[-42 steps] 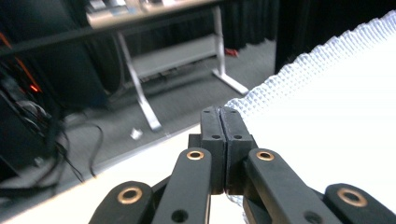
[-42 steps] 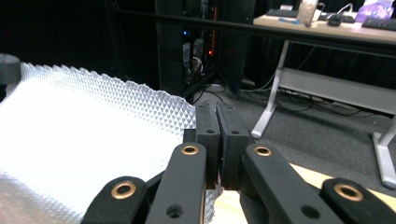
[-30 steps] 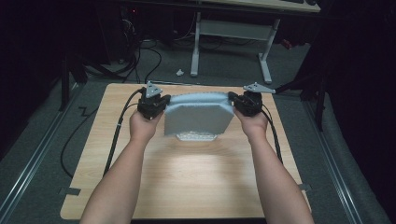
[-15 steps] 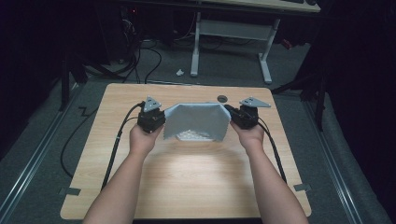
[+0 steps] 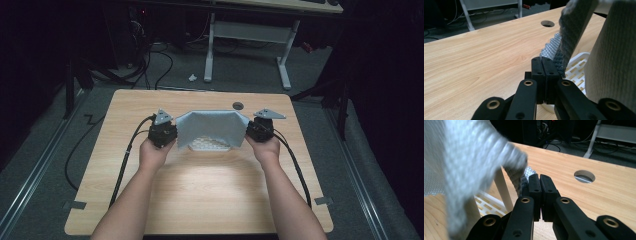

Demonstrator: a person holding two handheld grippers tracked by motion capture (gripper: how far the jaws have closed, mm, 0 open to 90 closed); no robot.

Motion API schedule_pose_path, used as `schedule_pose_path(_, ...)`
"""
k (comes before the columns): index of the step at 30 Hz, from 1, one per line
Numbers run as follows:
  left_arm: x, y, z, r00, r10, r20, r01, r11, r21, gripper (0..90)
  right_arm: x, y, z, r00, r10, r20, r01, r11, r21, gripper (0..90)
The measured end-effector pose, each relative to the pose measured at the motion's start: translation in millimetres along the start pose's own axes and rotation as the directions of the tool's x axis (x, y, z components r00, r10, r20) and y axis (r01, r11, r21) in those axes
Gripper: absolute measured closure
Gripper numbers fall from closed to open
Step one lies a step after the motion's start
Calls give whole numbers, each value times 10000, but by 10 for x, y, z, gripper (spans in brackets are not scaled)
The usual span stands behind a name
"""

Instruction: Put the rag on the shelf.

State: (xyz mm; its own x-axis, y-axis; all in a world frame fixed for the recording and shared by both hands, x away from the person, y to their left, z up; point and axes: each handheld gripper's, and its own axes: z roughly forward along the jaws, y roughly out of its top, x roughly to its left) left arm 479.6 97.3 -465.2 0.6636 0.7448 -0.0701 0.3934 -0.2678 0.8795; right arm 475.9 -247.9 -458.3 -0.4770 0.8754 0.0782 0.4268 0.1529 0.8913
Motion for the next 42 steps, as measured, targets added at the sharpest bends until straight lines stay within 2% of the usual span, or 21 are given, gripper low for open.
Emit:
schedule_pose_path(8, -10, -11, -11, 10000, 4, 29, -5, 10000, 67, 888, -36, -116, 52, 9996, 267, 60, -267, 9995, 161, 892)
schedule_pose_path(13, 20, -18, 17, 9995, -283, 148, 282, 9996, 93, 883, -1, -120, 49, 9999, 107, 99, -109, 9997, 208, 888)
schedule_pose_path(20, 31, -29, 26, 9994, -333, 41, 332, 9991, 258, 854, -10, -110, 20, 9999, 39, 156, -43, 9998, 207, 885)
schedule_pose_path(24, 45, -35, -9, 9989, -389, -257, 391, 9992, 75, 739, -18, -97, -6, 9995, 30, 319, -37, 9998, 202, 832)
schedule_pose_path(27, 108, -41, -65, 9961, -738, -478, 732, 9972, -133, 672, -38, -80, -38, 9988, 60, 479, -66, 9999, 109, 820)
schedule_pose_path(36, 232, -37, -196, 9932, -901, -739, 889, 9959, -191, 665, -120, -29, -142, 9961, -10, 883, 11, 10000, -15, 782)
schedule_pose_path(41, 296, -32, -269, 9916, -918, -909, 904, 9957, -194, 666, -196, -11, -237, 9941, 127, 1077, -117, 9999, -92, 749)
schedule_pose_path(42, 309, -34, -283, 9912, -911, -962, 896, 9958, -193, 666, -233, -13, -283, 9934, 160, 1132, -133, 9996, -253, 747)
